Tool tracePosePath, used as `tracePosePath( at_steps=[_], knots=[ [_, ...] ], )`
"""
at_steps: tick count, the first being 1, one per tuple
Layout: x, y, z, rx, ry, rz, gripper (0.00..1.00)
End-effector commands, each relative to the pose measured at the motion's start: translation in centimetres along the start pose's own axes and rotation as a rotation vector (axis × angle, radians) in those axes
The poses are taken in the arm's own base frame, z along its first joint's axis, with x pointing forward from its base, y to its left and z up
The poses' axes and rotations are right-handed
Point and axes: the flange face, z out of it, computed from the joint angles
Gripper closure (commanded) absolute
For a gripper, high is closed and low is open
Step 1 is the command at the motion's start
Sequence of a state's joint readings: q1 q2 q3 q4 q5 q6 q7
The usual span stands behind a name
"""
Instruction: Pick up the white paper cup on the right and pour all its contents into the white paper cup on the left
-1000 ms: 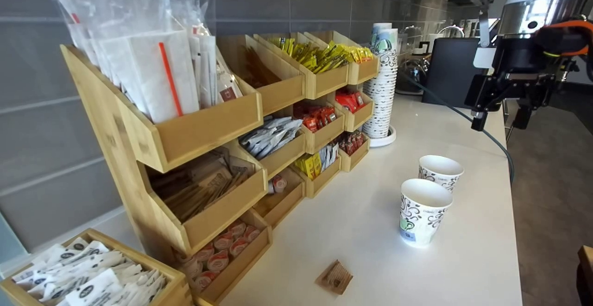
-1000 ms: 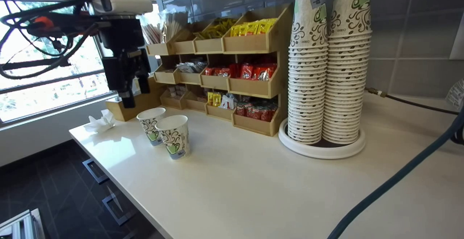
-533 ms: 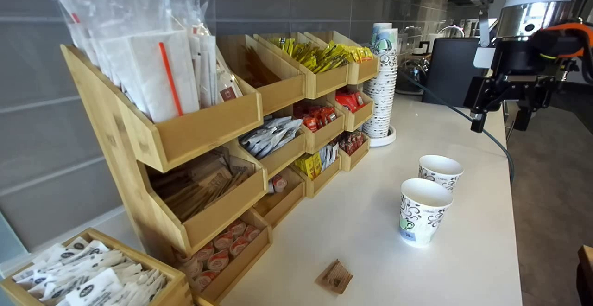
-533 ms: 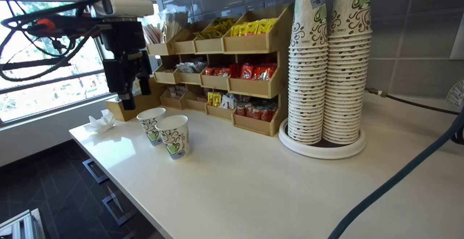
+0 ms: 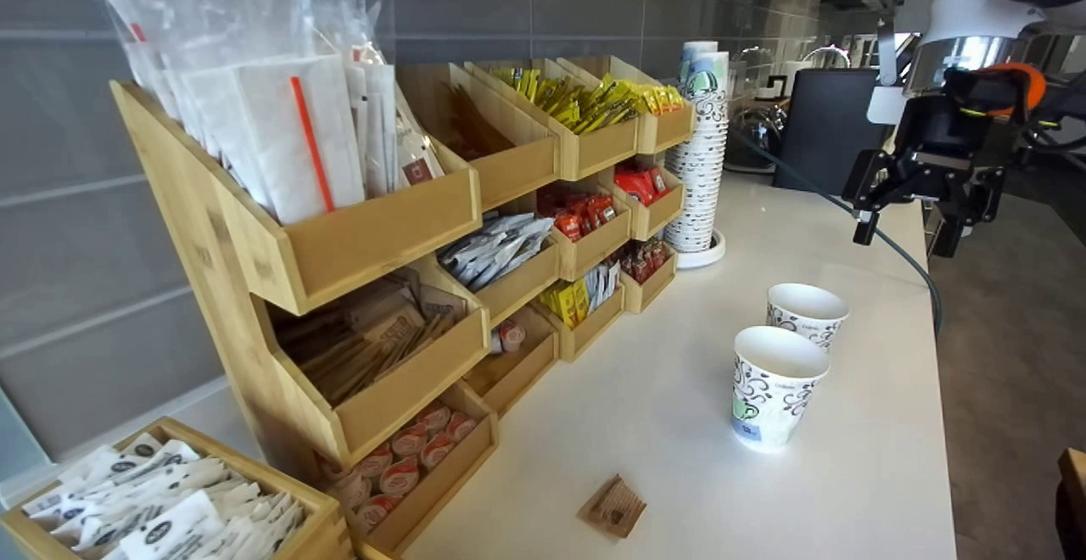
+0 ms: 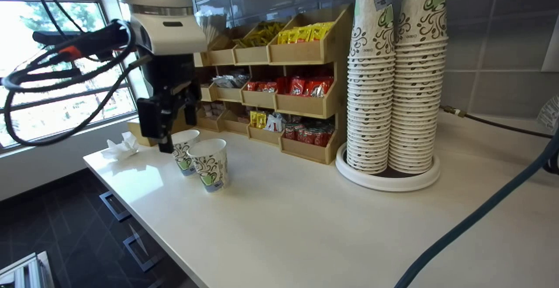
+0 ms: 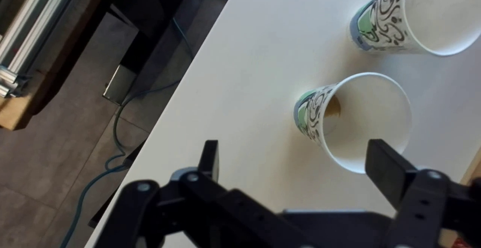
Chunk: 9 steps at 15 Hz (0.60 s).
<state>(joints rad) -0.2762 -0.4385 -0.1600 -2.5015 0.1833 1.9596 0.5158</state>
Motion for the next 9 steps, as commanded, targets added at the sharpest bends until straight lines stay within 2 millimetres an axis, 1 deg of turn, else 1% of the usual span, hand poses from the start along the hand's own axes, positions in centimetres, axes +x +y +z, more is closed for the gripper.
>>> tracePosePath(
  at_steps=[1,6,9],
  knots=[
    [3.6,0.8,0.8,0.06,-0.058,0.063,0.0],
    [7.1,1.5,3.4,0.101,-0.166,0.192,0.0],
    [8.5,1.2,5.8,0.093,-0.212,0.278,0.0]
  ],
)
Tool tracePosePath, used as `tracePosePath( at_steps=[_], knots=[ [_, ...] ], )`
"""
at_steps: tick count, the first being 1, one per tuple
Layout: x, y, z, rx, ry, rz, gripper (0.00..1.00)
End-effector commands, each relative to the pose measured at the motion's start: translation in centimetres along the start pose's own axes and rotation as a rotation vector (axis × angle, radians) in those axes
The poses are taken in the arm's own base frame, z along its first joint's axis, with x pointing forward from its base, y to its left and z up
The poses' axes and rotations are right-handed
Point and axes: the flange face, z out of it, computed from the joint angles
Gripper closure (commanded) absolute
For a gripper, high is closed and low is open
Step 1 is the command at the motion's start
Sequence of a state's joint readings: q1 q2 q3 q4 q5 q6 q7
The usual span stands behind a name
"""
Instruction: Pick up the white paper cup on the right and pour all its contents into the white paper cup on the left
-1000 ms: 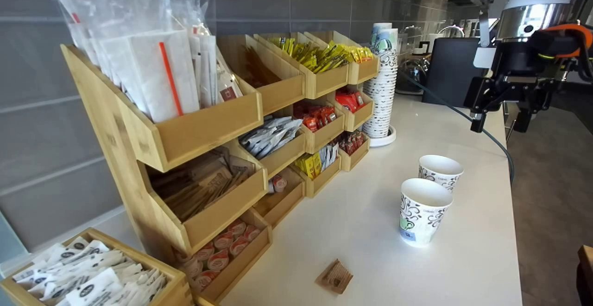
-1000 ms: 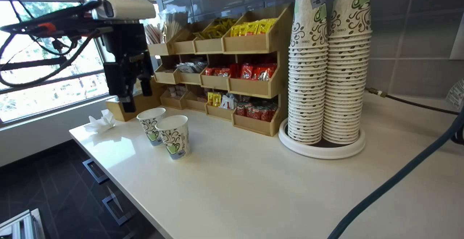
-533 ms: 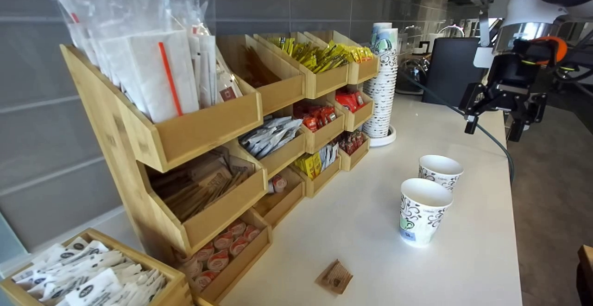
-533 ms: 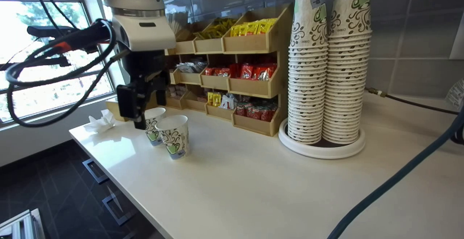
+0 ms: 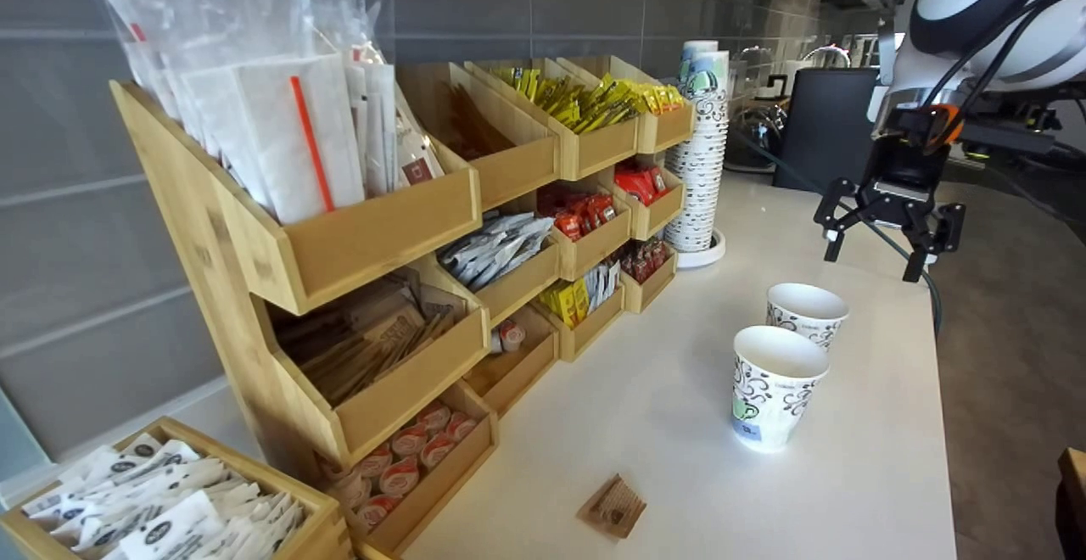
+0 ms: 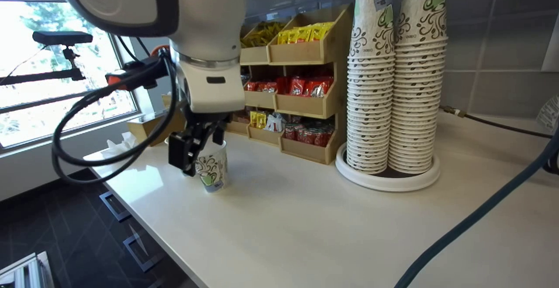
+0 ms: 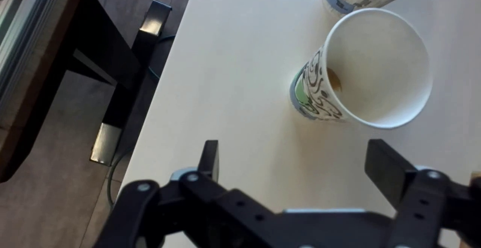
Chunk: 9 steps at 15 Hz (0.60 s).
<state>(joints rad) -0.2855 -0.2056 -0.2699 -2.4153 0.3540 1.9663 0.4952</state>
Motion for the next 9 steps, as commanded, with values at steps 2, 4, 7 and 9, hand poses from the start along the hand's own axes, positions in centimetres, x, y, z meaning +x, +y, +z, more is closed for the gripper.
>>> tracePosePath(
  at_steps=[2,4,7,9],
  knots=[
    [1.1,-0.3,1.3,-0.006,-0.032,0.043,0.0],
    [1.6,-0.3,2.2,-0.021,-0.044,0.05,0.0],
    [1.5,-0.3,1.9,-0.016,-0.04,0.047,0.0],
    [1.4,-0.3,1.8,-0.014,-0.038,0.046,0.0]
  ],
)
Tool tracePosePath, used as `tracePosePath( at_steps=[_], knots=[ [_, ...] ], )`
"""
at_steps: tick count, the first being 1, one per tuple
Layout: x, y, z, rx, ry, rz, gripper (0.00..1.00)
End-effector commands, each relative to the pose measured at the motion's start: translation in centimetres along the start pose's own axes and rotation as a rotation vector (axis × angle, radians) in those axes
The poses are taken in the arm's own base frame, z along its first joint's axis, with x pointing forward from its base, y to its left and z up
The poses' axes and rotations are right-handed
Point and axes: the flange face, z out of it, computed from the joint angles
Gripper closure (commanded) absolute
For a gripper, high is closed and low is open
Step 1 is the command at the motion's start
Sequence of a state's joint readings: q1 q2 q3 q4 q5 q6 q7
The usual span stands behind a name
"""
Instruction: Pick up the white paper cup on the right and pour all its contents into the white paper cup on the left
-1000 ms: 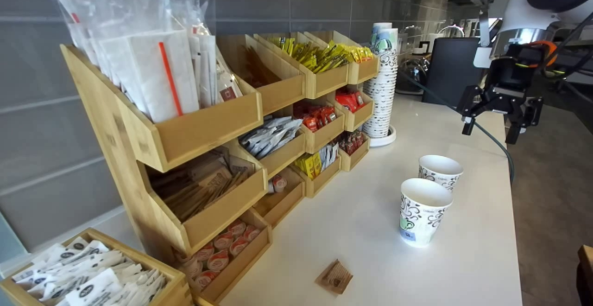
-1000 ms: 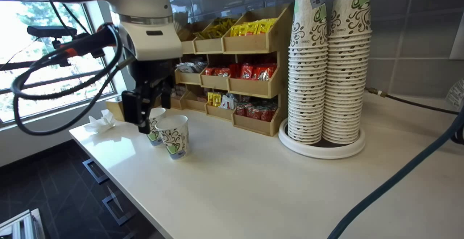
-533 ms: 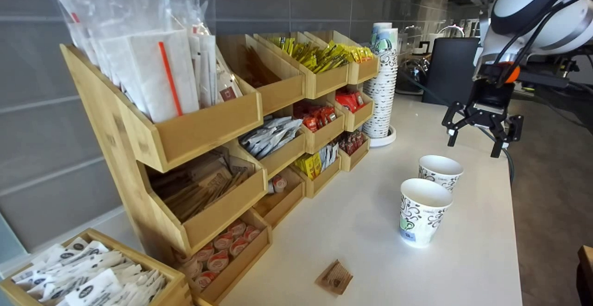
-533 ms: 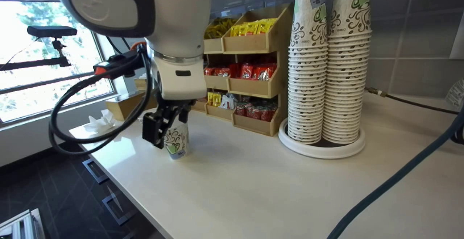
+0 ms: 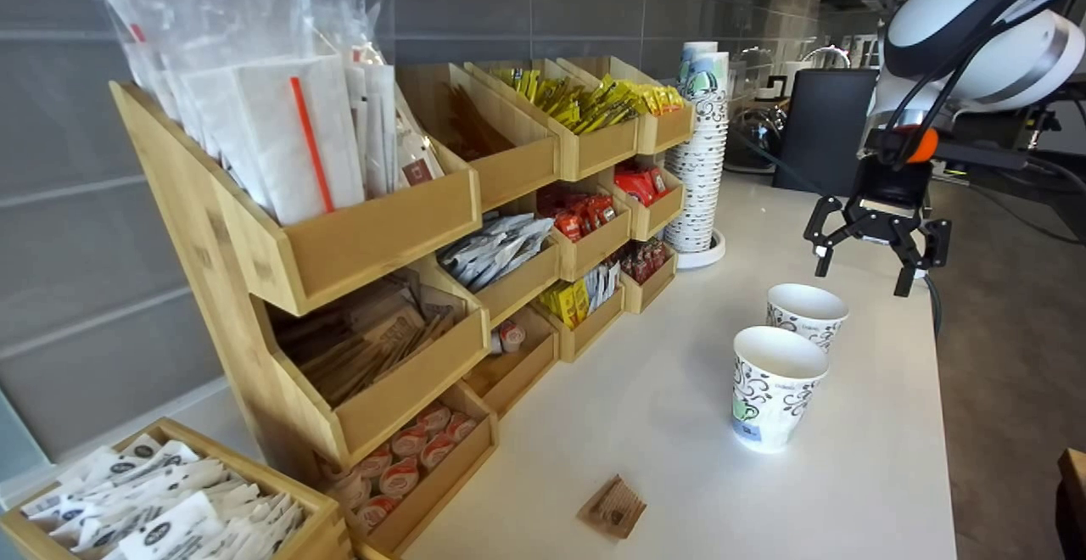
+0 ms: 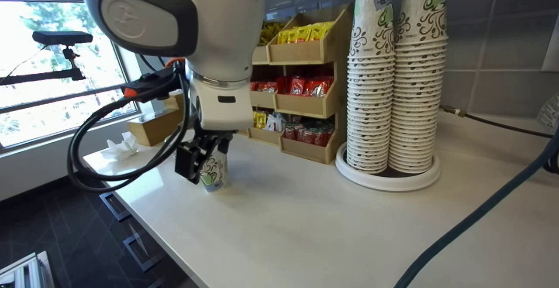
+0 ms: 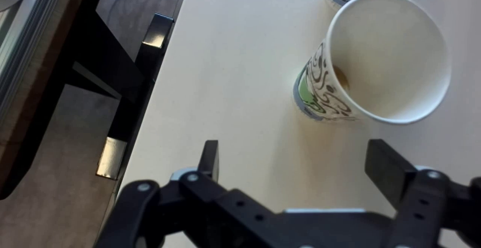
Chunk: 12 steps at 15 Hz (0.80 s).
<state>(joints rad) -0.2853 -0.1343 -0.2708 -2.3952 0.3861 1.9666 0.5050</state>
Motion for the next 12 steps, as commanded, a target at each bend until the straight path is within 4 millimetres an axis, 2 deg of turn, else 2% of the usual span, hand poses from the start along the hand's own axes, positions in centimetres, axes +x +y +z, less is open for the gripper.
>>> tracePosePath(
  at_steps=[1,8,12],
  knots=[
    [0.0,0.0,-0.1,-0.001,-0.001,0.0,0.0],
    [0.0,0.0,-0.1,-0.001,0.0,0.0,0.0],
    [1.1,-0.4,1.9,0.006,-0.039,0.074,0.0]
  ],
)
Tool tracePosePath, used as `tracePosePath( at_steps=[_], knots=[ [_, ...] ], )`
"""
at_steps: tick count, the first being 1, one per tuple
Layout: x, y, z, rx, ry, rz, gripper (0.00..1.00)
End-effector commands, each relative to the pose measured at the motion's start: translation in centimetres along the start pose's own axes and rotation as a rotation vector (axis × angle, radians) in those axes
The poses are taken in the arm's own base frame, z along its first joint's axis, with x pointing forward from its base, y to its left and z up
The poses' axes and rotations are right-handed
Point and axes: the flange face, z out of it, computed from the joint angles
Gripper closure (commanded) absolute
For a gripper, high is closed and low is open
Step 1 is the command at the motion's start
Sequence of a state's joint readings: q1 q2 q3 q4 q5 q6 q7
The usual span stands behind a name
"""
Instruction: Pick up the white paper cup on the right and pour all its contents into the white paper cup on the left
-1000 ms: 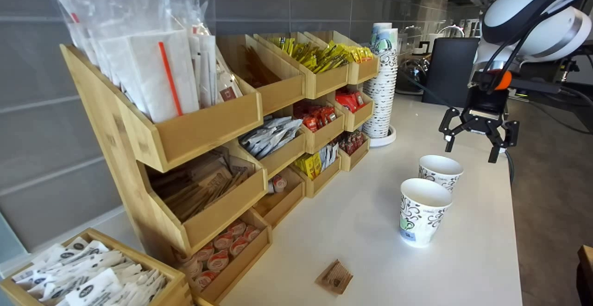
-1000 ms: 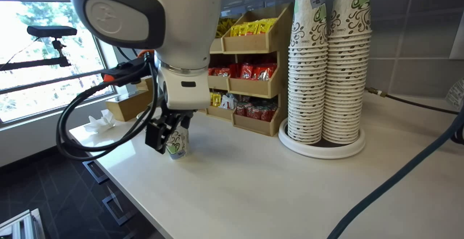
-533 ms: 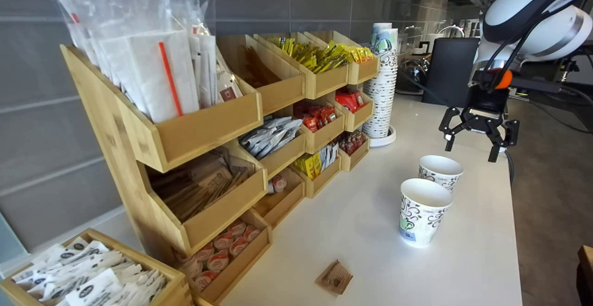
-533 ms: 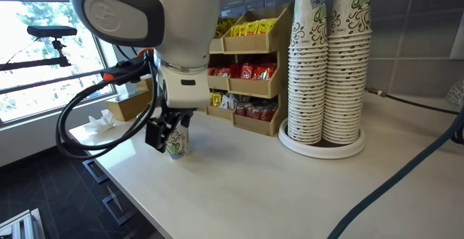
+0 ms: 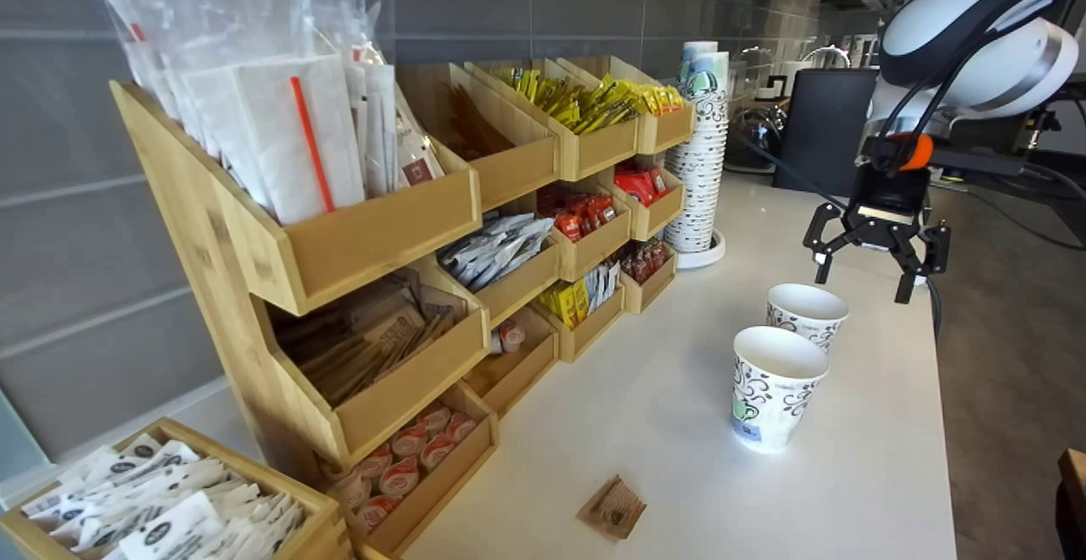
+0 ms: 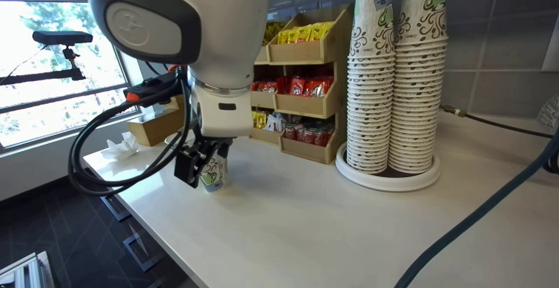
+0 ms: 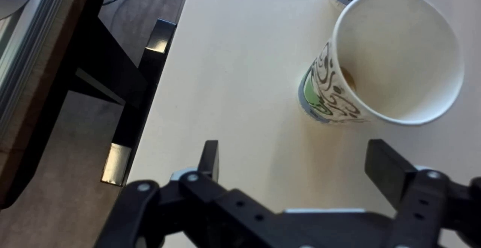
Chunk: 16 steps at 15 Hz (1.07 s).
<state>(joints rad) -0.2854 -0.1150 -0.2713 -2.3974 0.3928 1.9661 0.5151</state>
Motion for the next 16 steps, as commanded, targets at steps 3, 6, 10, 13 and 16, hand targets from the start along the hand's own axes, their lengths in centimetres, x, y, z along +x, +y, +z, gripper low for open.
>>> tracePosePath(
  at_steps=[3,6,10,13,16],
  knots=[
    [1.5,-1.0,1.6,0.024,-0.045,0.099,0.0],
    [2.2,-1.4,2.3,0.034,-0.066,0.172,0.0],
    [3.1,-2.1,3.5,0.048,-0.095,0.266,0.0],
    [3.5,-2.6,4.4,0.056,-0.138,0.324,0.0],
    [3.6,-3.3,5.2,0.077,-0.185,0.355,0.0]
  ],
)
